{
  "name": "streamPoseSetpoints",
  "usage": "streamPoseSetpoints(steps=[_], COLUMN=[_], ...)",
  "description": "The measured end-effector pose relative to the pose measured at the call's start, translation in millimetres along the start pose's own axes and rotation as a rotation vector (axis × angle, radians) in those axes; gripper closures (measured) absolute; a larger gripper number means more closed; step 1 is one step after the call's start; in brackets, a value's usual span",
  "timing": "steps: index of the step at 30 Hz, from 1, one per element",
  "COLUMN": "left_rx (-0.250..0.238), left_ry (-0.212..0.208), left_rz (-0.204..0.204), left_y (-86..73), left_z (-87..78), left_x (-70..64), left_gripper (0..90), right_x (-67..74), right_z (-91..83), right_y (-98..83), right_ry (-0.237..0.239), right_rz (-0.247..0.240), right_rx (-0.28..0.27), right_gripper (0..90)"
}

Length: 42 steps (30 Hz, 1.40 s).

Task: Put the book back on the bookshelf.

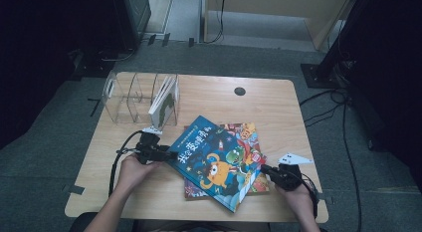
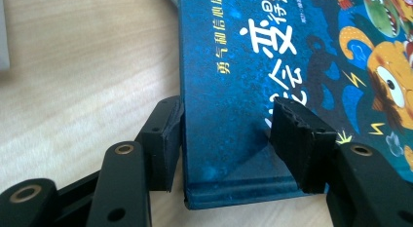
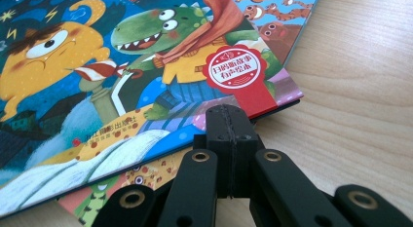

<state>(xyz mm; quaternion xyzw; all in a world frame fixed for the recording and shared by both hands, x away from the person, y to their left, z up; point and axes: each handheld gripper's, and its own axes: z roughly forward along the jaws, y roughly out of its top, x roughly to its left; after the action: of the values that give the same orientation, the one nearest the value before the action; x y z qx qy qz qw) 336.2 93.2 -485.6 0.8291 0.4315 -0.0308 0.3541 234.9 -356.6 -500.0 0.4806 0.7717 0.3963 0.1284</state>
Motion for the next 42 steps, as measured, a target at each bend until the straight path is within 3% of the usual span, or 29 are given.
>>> streamPoseSetpoints(steps=[30,42], left_rx=[-0.011,-0.021], left_ry=[0.019,0.004], left_rz=[-0.053,-0.076], left_y=[-29.9,-23.9], left_z=[-19.7,-17.0], left_x=[-8.6,5.3], left_gripper=[41.4,36.2], right_x=[-2.8,-5.2], right_z=[20.4,27.2], right_y=[19.6,26.4], right_ry=[0.029,0.049], right_rz=[-0.037,-0.059], right_rx=[0.001,0.007], right_gripper=[90.0,90.0])
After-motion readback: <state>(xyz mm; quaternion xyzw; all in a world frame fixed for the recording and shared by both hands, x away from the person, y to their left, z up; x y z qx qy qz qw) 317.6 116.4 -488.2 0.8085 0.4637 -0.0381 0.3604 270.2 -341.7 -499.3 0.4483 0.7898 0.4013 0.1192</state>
